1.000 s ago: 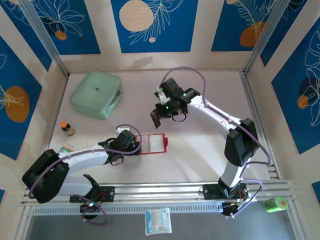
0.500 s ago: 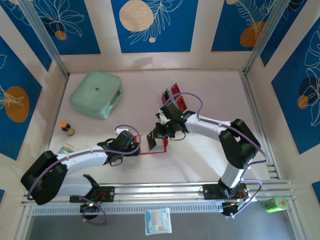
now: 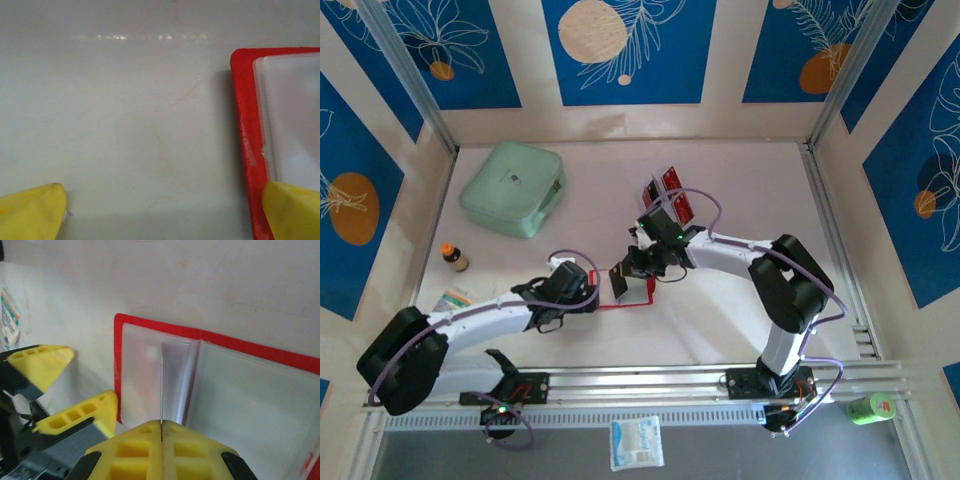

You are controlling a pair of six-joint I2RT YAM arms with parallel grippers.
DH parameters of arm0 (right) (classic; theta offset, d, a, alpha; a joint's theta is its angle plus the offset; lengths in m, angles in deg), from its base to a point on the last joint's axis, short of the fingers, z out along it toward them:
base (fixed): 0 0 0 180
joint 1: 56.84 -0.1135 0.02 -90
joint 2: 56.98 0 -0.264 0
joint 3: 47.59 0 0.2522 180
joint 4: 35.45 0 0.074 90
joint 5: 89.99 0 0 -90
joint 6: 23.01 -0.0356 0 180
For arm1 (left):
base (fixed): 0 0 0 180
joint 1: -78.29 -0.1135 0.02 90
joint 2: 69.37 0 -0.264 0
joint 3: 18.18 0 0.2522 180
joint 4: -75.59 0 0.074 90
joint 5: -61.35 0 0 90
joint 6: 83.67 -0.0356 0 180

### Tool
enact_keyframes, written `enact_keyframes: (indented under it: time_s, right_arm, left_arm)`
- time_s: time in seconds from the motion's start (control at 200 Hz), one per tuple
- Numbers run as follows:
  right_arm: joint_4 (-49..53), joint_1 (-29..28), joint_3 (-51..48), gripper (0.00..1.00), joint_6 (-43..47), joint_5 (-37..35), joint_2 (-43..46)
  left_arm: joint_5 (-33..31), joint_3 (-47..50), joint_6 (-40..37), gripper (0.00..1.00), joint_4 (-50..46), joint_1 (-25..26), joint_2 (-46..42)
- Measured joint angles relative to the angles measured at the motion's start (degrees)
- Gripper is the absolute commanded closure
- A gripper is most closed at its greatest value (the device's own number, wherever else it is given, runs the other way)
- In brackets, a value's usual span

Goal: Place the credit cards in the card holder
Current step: Insert the credit card into the card slot.

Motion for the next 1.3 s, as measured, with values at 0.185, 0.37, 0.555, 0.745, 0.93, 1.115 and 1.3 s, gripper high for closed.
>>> enact_keyframes:
  time_s: [0.185,0.37,0.555,0.745,0.93,1.115,1.3]
  right_arm:
    - [-0.8,-0.1,-0.4,1.0,0.0,0.0,-1.2]
    - [-1.5,-0.5,-0.4,1.0,0.0,0.0,-1.3]
    - [-1.7,-0.6,-0.7,1.0,0.0,0.0,-1.3]
    - [-1.9,-0.6,-0.7,1.0,0.0,0.0,-1.3]
    - [-2.0,-0.6,-0.7,1.0,-0.4,0.0,-1.3]
    - [-2.4,-0.4,-0.7,1.0,-0.7,0.9,-1.2]
    - [-3.0,1.2,-2.1,1.0,-1.3,1.8,1.6]
  left_arm:
    - [0.0,-2.3,0.0,0.0,-0.9,0.0,-0.3]
    - [0.2,-3.9,-0.1,0.0,-0.5,0.0,1.3]
    - [0.8,-4.2,0.0,0.0,0.2,0.0,3.8]
    - [1.4,-4.2,-0.1,0.0,1.1,0.0,5.1]
    - [1.4,-4.2,-0.1,0.0,1.7,0.0,6.2]
    - [1.4,-4.1,-0.1,0.0,2.1,0.0,7.2]
    - [1.3,-3.7,-0.1,0.0,2.3,0.0,7.3]
